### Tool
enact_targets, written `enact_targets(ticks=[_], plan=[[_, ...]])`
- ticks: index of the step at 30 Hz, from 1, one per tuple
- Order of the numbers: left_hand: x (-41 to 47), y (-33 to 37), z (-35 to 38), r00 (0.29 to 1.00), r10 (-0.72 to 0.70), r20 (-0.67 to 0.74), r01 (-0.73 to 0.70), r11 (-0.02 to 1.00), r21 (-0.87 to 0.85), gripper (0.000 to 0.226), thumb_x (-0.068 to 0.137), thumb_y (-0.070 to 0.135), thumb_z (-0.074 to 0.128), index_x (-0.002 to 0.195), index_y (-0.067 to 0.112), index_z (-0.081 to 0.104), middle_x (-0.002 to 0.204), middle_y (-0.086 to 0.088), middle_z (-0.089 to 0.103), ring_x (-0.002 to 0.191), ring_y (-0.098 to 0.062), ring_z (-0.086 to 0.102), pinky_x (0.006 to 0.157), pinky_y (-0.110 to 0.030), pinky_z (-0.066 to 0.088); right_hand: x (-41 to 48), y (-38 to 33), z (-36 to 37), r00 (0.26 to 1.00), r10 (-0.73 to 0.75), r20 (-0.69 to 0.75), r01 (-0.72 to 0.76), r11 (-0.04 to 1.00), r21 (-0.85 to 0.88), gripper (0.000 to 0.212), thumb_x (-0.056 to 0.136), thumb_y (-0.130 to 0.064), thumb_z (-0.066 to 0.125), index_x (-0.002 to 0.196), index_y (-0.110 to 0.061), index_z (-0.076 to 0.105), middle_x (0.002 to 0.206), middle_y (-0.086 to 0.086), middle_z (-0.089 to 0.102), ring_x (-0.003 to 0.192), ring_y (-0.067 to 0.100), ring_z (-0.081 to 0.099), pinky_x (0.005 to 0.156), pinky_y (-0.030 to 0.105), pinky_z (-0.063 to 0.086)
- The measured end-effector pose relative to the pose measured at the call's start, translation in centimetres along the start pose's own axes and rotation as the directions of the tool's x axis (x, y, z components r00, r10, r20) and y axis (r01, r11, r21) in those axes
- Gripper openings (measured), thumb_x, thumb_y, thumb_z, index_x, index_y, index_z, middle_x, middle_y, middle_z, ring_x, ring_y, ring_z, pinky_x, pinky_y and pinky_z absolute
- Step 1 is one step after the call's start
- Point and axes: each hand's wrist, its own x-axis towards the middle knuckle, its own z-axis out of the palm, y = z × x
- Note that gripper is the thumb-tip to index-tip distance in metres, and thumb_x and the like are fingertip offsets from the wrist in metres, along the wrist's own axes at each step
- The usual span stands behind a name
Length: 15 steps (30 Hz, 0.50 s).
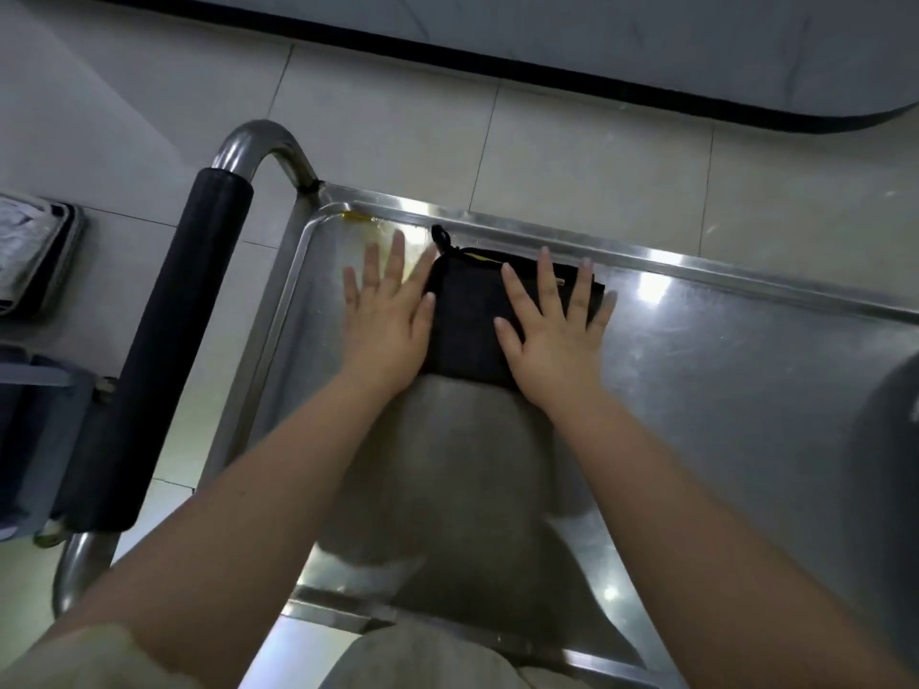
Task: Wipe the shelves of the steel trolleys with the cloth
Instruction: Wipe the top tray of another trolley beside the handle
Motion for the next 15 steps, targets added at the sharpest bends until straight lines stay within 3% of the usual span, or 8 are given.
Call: enact_targets(ticks=[3,8,15], plan=[[-0.8,-5.3,-1.3,0.992,-0.127,0.016,0.123,0.980,0.155,0.053,0.104,0.040,0.022,0.155,0.035,0.007,0.164,-0.003,-0.005,0.150,-0.029,-0.010,0.120,-0.051,-0.006,1.7,-2.2,0.4,0.996,-0.081,0.044,0.083,0.995,-0.055,0.063,0.093,-0.069,0.009,0.150,-0.049,-0.007,0.163,-0.009,-0.015,0.144,0.041,-0.021,0.109,0.066,-0.019],[-1.5,-7.9,-0.5,0.989,-0.123,0.080,0.097,0.956,0.277,0.054,0.102,0.046,0.011,0.155,0.038,0.000,0.165,-0.003,-0.005,0.150,-0.030,-0.006,0.118,-0.049,-0.013,2.1,-2.5,1.1,0.998,-0.042,0.045,0.046,0.995,-0.089,0.065,0.090,-0.071,0.005,0.150,-0.050,-0.007,0.163,-0.008,-0.010,0.146,0.041,-0.015,0.110,0.069,-0.010],[-1.6,-8.1,0.0,0.992,-0.123,0.041,0.106,0.950,0.293,0.056,0.099,0.048,0.005,0.154,0.040,-0.002,0.165,-0.002,-0.005,0.150,-0.026,-0.006,0.113,-0.041,-0.023,-12.4,-4.0,3.9,0.968,-0.248,0.027,0.249,0.968,-0.033,0.078,0.087,-0.075,0.028,0.155,-0.037,0.015,0.164,0.004,0.009,0.146,0.049,-0.001,0.109,0.073,0.002]])
